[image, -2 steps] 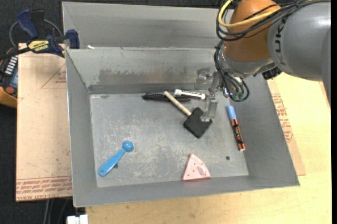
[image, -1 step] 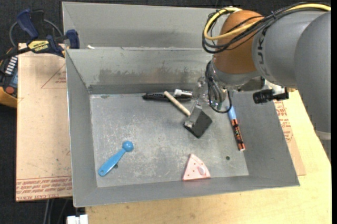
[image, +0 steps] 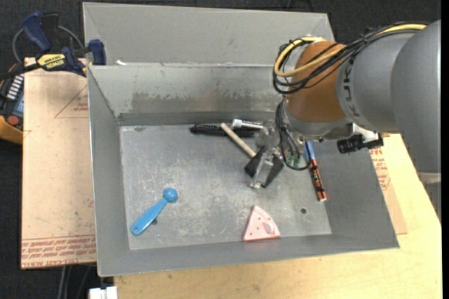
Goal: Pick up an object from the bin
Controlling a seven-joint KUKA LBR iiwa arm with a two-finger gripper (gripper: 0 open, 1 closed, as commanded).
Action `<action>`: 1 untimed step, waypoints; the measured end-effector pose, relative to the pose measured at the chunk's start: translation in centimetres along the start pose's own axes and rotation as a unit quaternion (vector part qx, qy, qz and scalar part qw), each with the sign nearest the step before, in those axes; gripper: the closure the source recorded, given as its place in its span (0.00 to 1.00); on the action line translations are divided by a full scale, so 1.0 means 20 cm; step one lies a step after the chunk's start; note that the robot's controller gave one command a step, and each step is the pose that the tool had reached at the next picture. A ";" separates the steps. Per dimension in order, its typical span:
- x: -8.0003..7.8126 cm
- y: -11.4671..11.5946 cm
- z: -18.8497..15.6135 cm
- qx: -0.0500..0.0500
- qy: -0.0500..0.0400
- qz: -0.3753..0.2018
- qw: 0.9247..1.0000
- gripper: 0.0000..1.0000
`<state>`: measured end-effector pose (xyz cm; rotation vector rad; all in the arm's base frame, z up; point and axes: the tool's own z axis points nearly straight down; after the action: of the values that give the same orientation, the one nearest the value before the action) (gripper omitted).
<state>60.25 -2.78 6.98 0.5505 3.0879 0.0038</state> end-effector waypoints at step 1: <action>-0.02 0.06 -0.01 -0.001 0.000 0.084 0.996 1.00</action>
Offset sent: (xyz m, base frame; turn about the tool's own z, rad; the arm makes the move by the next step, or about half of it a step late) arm 0.0000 0.0000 0.0000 0.0000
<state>61.12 -1.82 7.10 0.8092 3.0303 0.0066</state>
